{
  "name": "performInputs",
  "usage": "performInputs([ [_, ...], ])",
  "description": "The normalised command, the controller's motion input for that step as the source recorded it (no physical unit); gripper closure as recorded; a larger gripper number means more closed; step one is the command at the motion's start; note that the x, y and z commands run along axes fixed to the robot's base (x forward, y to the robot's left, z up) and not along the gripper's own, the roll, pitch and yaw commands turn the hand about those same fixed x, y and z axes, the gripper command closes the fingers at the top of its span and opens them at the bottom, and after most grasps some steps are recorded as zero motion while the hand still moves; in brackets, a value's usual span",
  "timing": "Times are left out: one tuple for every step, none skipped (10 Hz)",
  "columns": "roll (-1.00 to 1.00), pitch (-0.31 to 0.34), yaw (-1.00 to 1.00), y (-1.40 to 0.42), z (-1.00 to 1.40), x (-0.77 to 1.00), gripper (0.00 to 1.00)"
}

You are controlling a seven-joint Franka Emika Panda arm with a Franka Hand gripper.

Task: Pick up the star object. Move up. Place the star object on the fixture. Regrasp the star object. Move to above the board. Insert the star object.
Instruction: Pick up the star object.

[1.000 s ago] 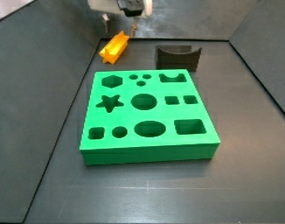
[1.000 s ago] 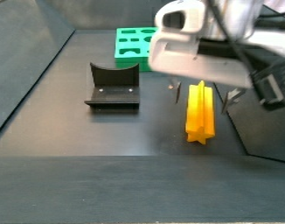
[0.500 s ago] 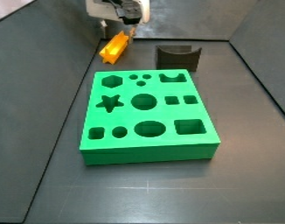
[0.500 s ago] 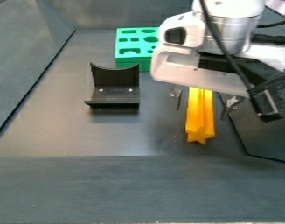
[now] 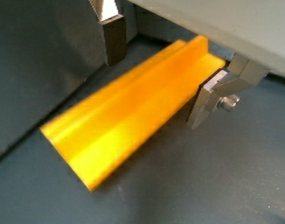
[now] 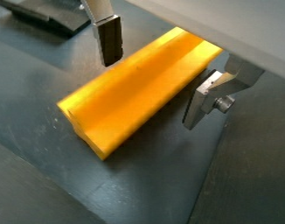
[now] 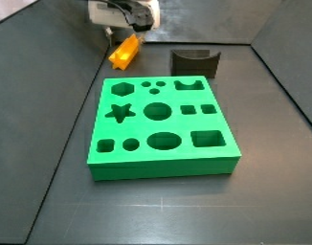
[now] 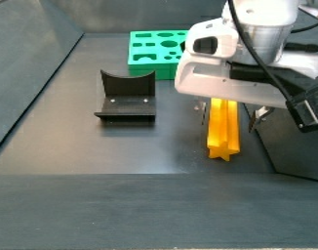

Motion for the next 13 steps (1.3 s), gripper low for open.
performInputs([
  [0.00,-0.124,0.03,-0.04,-0.12,0.00,0.00],
  [0.00,-0.156,0.00,-0.03,-0.27,-0.15,0.00],
  [0.00,-0.153,0.00,-0.11,-0.35,-0.20,0.00],
  [0.00,-0.114,0.00,-0.18,-0.21,-0.16,0.00],
  [0.00,-0.133,0.00,-0.14,-0.18,-0.08,0.00],
  [0.00,-0.109,0.00,-0.15,-0.14,-0.06,0.00],
  [-0.03,-0.106,0.00,-0.05,-0.03,-0.04,0.00],
  [-0.04,-0.090,0.00,0.00,0.00,0.00,0.00],
  [0.00,0.000,0.00,0.00,0.00,0.00,1.00],
  [0.00,0.000,0.00,0.00,0.00,0.00,1.00],
  [0.00,0.000,0.00,0.00,0.00,0.00,1.00],
  [0.00,0.000,0.00,0.00,0.00,0.00,1.00],
  [0.00,0.000,0.00,0.00,0.00,0.00,1.00],
])
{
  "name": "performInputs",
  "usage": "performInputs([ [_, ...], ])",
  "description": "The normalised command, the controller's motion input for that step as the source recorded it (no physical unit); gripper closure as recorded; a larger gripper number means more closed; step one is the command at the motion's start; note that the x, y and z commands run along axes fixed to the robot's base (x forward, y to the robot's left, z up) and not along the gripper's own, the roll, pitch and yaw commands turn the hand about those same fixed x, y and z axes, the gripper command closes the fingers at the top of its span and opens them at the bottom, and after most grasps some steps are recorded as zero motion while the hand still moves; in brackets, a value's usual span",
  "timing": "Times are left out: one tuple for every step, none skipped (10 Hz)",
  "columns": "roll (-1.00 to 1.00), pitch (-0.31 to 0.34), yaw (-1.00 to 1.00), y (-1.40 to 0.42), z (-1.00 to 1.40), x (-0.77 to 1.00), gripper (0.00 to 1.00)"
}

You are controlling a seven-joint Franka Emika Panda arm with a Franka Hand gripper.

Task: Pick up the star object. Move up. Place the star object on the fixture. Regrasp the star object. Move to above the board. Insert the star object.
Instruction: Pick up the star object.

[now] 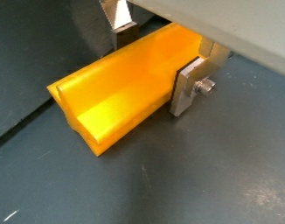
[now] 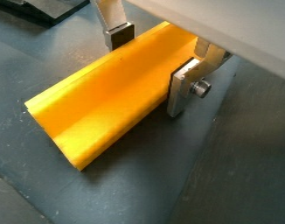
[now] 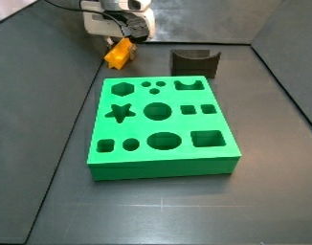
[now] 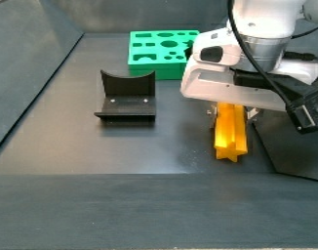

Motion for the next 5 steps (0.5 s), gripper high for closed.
performInputs([
  [0.00,0.000,0.00,0.00,0.00,0.00,1.00],
  [0.00,0.000,0.00,0.00,0.00,0.00,1.00],
  [0.00,0.000,0.00,0.00,0.00,0.00,1.00],
  [0.00,0.000,0.00,0.00,0.00,0.00,1.00],
  [0.00,0.000,0.00,0.00,0.00,0.00,1.00],
])
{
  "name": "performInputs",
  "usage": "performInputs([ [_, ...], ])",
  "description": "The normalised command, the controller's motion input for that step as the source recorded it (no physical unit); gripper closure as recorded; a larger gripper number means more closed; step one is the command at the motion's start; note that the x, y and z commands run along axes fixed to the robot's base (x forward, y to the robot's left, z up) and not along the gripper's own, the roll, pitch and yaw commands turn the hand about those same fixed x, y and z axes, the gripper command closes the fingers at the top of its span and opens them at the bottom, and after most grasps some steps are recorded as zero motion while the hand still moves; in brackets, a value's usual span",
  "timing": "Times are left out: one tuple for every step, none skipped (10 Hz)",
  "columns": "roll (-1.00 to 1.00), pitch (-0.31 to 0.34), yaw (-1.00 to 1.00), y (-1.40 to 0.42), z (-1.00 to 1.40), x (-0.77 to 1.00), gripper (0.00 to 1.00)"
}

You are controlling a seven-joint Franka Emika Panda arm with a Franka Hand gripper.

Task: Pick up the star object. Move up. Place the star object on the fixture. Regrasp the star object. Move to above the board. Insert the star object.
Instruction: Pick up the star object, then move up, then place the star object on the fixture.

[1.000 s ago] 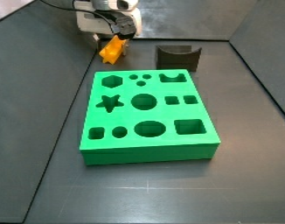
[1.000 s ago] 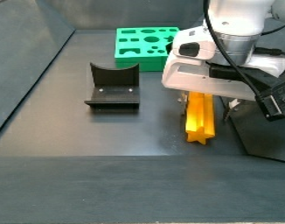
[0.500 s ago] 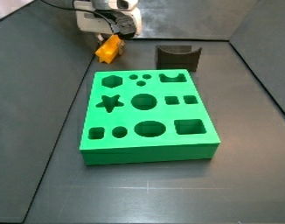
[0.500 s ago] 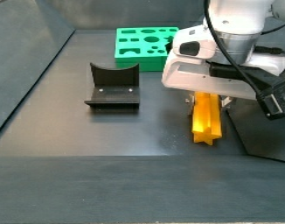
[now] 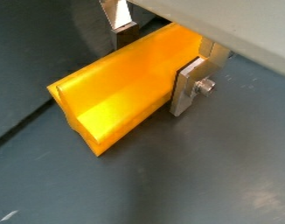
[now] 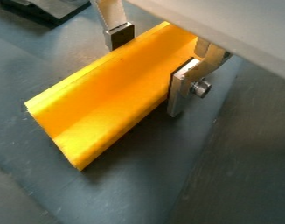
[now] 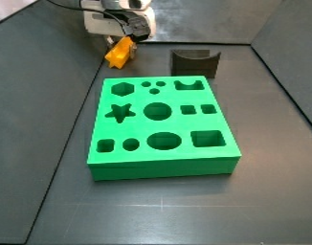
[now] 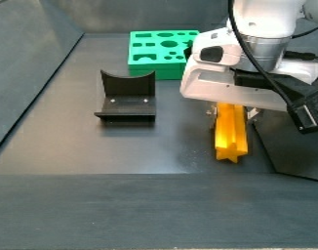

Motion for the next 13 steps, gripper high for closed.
performInputs([
  [0.00,0.000,0.00,0.00,0.00,0.00,1.00],
  [0.00,0.000,0.00,0.00,0.00,0.00,1.00],
  [0.00,0.000,0.00,0.00,0.00,0.00,1.00],
  [0.00,0.000,0.00,0.00,0.83,0.00,1.00],
  [0.00,0.020,0.02,0.05,0.79,-0.04,1.00],
  [0.01,0.026,0.01,0.03,0.71,-0.04,1.00],
  [0.01,0.039,0.00,0.02,0.59,-0.03,1.00],
  [0.02,0.051,-0.01,0.02,0.47,-0.03,1.00],
  [0.03,0.056,-0.01,0.01,0.29,-0.02,1.00],
  [0.00,0.000,0.00,0.00,1.00,0.00,1.00],
  [0.02,0.002,0.00,0.00,1.00,0.00,1.00],
  [0.02,0.016,-0.01,0.00,1.00,0.00,1.00],
  [0.03,0.036,-0.01,0.00,1.00,-0.01,1.00],
])
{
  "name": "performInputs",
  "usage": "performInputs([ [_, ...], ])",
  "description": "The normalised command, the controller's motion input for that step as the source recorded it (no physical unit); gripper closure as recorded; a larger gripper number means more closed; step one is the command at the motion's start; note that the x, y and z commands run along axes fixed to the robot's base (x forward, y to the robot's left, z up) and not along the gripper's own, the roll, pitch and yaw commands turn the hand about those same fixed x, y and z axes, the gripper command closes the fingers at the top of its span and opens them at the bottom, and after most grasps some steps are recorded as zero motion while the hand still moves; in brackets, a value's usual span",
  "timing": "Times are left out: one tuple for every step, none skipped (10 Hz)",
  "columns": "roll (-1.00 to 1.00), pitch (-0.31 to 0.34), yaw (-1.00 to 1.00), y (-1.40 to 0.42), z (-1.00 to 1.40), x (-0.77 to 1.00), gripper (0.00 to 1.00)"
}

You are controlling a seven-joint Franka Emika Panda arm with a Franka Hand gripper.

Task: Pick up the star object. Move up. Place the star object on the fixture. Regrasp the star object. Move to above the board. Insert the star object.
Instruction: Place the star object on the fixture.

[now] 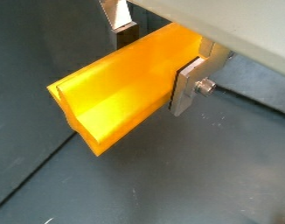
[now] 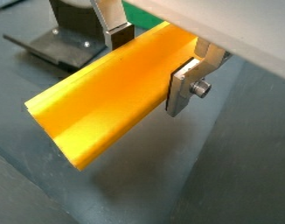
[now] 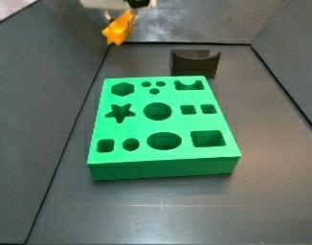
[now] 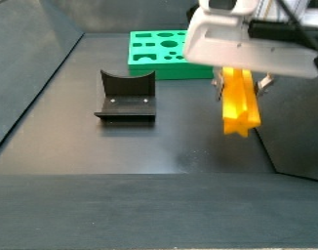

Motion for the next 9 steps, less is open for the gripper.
performInputs([
  [0.04,0.044,-0.01,0.01,1.00,-0.01,1.00],
  [0.05,0.054,-0.02,0.01,1.00,-0.02,1.00],
  [0.06,0.059,-0.02,0.01,1.00,-0.03,1.00],
  [0.08,0.066,-0.02,0.01,1.00,-0.03,1.00],
  [0.08,0.070,-0.01,0.02,1.00,-0.03,1.00],
  [0.09,0.079,0.00,0.01,0.82,-0.03,1.00],
  [0.09,0.087,0.00,0.01,0.68,-0.02,1.00],
  [0.10,0.097,0.01,0.01,0.49,-0.01,1.00],
  [0.09,0.102,0.02,0.01,0.40,0.00,1.00],
])
